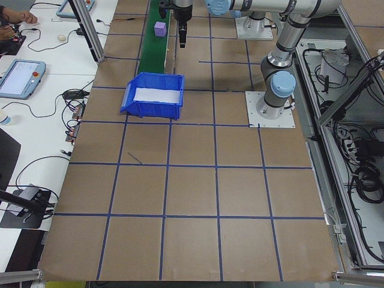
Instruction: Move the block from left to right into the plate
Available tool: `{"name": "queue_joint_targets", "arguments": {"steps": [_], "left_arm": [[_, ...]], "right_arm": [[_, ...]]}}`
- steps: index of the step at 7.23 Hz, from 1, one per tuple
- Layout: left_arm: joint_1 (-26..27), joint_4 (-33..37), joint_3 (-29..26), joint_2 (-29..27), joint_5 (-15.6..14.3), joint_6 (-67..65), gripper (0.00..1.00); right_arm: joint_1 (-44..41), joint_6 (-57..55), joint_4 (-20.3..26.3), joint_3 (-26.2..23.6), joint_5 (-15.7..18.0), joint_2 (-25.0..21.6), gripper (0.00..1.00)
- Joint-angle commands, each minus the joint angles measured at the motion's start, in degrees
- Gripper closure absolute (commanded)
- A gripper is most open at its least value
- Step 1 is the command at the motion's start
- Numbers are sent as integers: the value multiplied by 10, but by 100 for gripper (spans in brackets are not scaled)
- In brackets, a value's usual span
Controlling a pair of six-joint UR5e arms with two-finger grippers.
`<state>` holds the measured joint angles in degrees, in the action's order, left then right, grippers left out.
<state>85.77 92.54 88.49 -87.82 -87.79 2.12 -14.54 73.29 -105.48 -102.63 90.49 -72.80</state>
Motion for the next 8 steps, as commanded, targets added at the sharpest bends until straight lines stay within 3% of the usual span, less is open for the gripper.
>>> {"name": "queue_joint_targets", "arguments": {"steps": [1, 3, 6, 8], "left_arm": [[0, 0, 3, 1, 2, -4, 0], [0, -1, 4, 2, 3, -5, 0], [0, -1, 5, 2, 3, -5, 0], [0, -1, 7, 3, 3, -5, 0]], "right_arm": [[53, 49, -72, -45, -5, 0, 24], [53, 49, -73, -48, -8, 3, 2], [53, 50, -70, -48, -8, 2, 1], [17, 24, -70, -22, -8, -8, 0]]}}
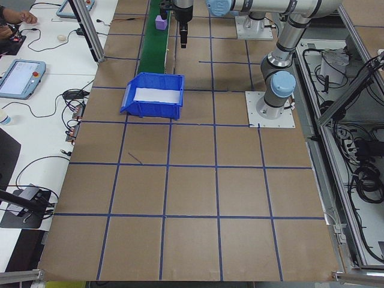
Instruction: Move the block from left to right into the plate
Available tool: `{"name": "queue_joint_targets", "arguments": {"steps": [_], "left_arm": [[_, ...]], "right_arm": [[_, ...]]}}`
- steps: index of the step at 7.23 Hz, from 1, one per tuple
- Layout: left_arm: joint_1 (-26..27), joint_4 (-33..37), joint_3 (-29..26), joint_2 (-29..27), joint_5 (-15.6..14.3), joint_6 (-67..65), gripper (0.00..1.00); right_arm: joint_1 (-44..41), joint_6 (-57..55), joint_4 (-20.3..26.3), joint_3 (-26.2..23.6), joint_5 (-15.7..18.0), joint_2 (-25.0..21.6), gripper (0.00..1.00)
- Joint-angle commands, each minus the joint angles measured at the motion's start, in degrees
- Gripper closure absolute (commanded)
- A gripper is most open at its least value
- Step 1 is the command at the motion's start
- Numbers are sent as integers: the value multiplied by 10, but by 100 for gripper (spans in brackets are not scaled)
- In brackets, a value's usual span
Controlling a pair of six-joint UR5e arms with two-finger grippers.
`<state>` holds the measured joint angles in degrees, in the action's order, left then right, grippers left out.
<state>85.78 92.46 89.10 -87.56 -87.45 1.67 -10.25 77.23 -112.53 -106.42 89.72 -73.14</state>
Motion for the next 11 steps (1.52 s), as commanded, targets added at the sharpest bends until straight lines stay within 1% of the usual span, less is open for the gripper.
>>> {"name": "queue_joint_targets", "arguments": {"steps": [1, 2, 3, 4, 5, 7, 9, 11], "left_arm": [[0, -1, 1, 0, 0, 0, 0], [-1, -1, 2, 0, 0, 0, 0], [-1, -1, 2, 0, 0, 0, 0], [-1, -1, 2, 0, 0, 0, 0], [-1, -1, 3, 0, 0, 0, 0], [-2, -1, 3, 0, 1, 0, 0], [-3, -1, 3, 0, 0, 0, 0], [-4, -1, 3, 0, 1, 0, 0]], "right_arm": [[-73, -52, 1, 48, -2, -5, 1], [-132, -68, 8, 78, -29, -7, 1], [-187, -87, 7, 89, -40, -7, 1], [-228, -144, 9, 98, -48, -14, 1], [-288, -212, 10, 104, -55, -27, 1], [-394, -388, 12, 104, -56, -33, 1], [-471, -475, 9, 97, -107, -31, 2], [-526, -613, 0, 97, -181, -23, 2]]}}
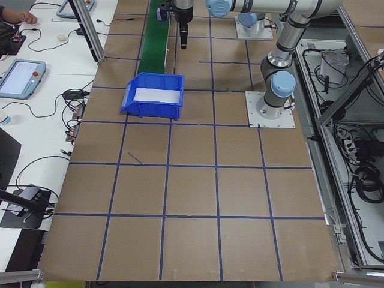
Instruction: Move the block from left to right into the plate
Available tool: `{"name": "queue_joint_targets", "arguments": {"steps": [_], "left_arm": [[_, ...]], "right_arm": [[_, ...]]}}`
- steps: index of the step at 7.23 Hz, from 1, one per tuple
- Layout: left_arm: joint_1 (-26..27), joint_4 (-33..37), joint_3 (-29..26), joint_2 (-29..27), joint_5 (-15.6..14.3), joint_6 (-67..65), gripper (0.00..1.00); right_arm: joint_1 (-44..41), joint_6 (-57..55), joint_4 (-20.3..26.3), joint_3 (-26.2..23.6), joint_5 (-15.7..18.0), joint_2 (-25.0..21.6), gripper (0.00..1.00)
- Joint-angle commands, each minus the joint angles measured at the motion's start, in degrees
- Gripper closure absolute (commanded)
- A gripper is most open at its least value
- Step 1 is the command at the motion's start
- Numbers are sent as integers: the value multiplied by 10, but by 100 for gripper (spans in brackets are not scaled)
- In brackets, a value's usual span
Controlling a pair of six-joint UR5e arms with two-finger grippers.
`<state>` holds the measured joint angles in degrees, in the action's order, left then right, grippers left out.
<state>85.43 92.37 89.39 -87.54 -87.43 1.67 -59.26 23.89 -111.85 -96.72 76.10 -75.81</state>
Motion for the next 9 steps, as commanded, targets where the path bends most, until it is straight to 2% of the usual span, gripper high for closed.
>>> {"name": "queue_joint_targets", "arguments": {"steps": [1, 3, 6, 7, 9], "left_arm": [[-2, 0, 0, 0, 0, 0, 0], [-2, 0, 0, 0, 1, 0, 0], [-3, 0, 0, 0, 0, 0, 0], [-3, 0, 0, 0, 1, 0, 0], [-3, 0, 0, 0, 1, 0, 0]], "right_arm": [[-44, -84, -8, 0, -63, 16, 2], [-44, -82, -17, 0, -104, 44, 3], [-44, -88, -81, 6, -112, 91, 3], [-44, -89, -86, 11, -137, 108, 3], [-43, -94, -91, 12, -134, 123, 3]]}}
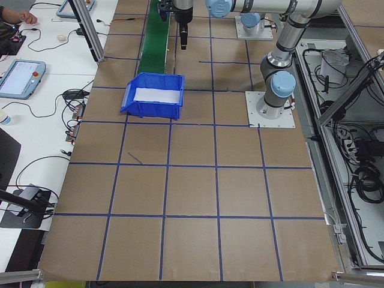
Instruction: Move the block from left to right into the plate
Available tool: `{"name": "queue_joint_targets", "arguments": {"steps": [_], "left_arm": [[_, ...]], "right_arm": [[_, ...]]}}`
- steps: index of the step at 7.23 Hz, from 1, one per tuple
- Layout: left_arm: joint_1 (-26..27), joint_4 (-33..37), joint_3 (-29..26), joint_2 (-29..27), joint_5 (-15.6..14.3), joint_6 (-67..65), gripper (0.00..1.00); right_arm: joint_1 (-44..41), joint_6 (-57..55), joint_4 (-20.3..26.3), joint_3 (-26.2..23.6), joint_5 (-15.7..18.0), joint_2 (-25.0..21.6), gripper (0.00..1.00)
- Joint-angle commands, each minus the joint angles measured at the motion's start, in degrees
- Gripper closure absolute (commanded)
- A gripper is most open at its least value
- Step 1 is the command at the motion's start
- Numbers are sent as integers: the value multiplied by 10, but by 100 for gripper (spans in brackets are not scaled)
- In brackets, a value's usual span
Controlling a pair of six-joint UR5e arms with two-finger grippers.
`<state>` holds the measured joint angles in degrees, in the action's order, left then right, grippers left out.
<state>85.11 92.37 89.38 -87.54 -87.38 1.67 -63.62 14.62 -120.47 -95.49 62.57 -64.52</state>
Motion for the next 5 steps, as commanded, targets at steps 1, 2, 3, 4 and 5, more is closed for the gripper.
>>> {"name": "queue_joint_targets", "arguments": {"steps": [1, 2, 3, 4, 5], "left_arm": [[0, 0, 0, 0, -1, 0, 0], [0, 0, 0, 0, 0, 0, 0], [0, 0, 0, 0, 0, 0, 0], [0, 0, 0, 0, 0, 0, 0], [0, 0, 0, 0, 0, 0, 0]], "right_arm": [[2, 1, -5, 0, 14, 11, 6], [1, 0, -4, 1, 42, 11, 17], [2, 0, -4, 4, 56, 5, 32], [8, 9, -3, 7, 89, -2, 41], [26, 69, -3, 10, 137, -20, 41]]}}
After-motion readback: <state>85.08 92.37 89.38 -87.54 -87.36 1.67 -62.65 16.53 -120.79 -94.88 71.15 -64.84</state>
